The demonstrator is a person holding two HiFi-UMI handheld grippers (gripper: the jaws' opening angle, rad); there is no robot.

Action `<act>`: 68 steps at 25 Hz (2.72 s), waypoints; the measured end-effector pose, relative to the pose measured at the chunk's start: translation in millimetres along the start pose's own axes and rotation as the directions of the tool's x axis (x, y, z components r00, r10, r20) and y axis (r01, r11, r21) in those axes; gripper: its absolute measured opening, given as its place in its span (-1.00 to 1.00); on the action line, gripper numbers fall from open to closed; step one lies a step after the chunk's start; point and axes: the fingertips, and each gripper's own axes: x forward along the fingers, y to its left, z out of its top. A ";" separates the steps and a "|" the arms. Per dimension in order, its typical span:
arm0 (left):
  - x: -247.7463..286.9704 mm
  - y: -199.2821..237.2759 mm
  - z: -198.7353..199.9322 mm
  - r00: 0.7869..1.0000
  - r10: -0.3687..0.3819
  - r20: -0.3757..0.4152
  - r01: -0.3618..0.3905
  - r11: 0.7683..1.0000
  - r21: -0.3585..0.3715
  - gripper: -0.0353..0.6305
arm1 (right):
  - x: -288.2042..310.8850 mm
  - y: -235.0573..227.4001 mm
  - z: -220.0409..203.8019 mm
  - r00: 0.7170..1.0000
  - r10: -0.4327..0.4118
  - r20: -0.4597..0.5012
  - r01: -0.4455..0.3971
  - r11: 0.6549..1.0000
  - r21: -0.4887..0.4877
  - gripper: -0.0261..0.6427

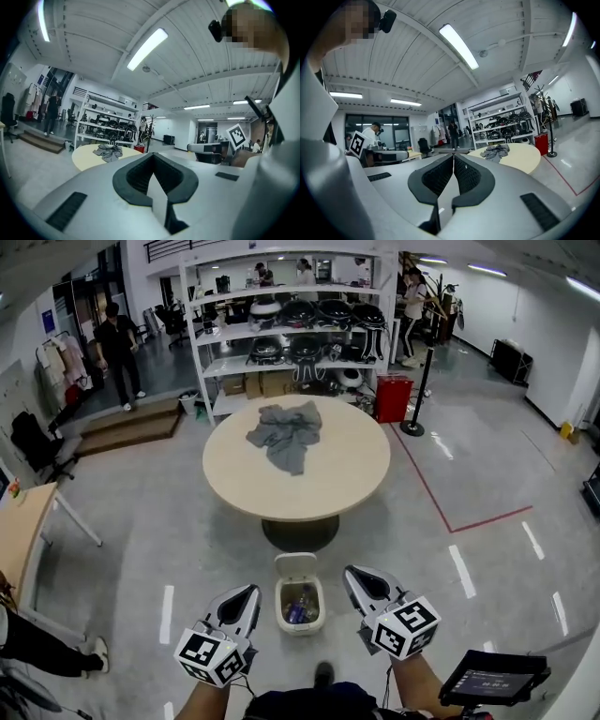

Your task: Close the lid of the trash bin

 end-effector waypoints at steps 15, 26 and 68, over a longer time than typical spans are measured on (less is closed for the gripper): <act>133.8 141.1 4.7 0.999 -0.034 0.012 0.035 0.999 -0.019 -0.89 | 167.1 -84.9 -1.1 0.996 -0.076 -0.040 0.076 0.997 -0.007 -0.89; 224.0 223.0 -115.6 0.966 -0.043 -0.257 0.012 0.993 -0.119 -0.89 | 256.4 -149.2 -131.0 0.958 -0.070 -0.277 0.106 0.987 0.118 -0.89; 225.4 207.1 -501.2 0.662 -0.180 -0.728 -0.143 0.923 -0.358 -0.89 | 211.1 -191.8 -520.3 0.660 0.049 -0.750 0.260 0.921 0.289 -0.89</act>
